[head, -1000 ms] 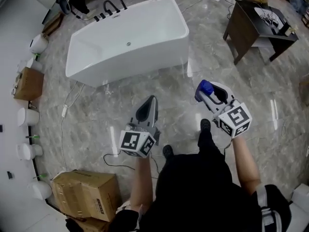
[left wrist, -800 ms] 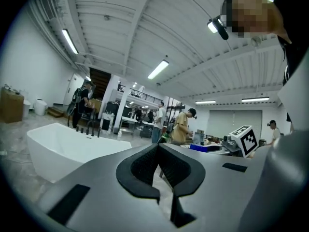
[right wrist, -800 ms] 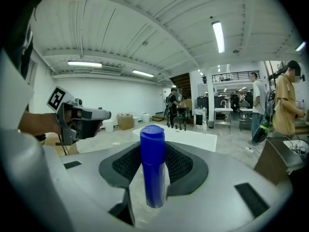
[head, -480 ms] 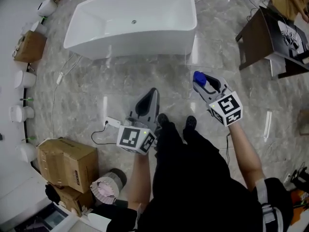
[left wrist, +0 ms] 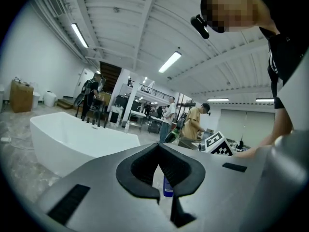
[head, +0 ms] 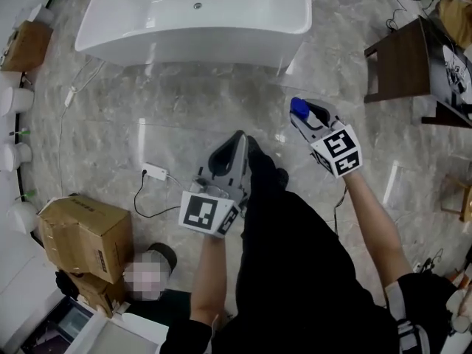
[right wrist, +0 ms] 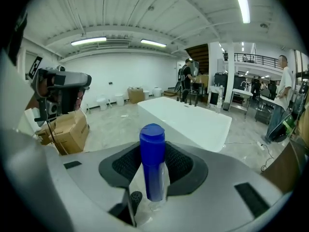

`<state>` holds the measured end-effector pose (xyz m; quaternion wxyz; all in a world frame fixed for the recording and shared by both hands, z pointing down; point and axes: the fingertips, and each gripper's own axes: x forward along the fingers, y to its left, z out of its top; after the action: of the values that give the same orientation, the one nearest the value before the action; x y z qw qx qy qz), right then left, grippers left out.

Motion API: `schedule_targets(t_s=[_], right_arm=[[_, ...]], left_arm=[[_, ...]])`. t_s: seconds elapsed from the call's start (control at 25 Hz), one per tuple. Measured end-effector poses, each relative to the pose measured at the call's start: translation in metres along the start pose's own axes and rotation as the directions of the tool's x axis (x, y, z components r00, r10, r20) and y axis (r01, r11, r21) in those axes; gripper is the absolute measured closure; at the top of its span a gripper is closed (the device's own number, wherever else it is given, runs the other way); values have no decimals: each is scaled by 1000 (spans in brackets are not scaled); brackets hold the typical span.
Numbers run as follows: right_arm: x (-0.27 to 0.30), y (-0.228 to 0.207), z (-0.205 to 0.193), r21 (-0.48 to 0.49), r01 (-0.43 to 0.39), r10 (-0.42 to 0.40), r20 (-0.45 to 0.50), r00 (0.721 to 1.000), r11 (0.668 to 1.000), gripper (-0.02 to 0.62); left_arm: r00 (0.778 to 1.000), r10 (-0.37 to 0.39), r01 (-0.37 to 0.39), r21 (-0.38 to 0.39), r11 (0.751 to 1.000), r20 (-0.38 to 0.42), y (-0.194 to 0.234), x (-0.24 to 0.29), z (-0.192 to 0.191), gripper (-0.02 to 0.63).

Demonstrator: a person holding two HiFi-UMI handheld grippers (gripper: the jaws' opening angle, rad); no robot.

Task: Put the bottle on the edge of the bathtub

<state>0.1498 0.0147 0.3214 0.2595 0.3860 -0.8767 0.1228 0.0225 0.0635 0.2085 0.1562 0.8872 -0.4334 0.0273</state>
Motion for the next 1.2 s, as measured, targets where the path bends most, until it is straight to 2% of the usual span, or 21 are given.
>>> schedule_targets(t_s=[0.32,0.56,0.64,0.92,1.2], right_arm=[[131,-38,-53,9,-24,25,-151,988,1000,445],[237,-69,-93,-19,-19,15,-182,983,1000,446],[270,-73,-107,-40,-39,31,-198,980,998,446],[358,-83,-171,-94,-118,97,-204,974,989,446],[431,-90,-243,-105,-145,119,-220,968,984,446]], left_arm=[[999,-22,21,-43,999,-42,90,71,-48,595],[999,-2,-1,-61,998,-50,162,128,-98,595],[998,13,-17,-78,997,-53,183,142,-117,595],[991,43,-56,-100,993,-124,220,178,-211,595],[991,52,-65,-106,992,-119,249,215,-301,595]])
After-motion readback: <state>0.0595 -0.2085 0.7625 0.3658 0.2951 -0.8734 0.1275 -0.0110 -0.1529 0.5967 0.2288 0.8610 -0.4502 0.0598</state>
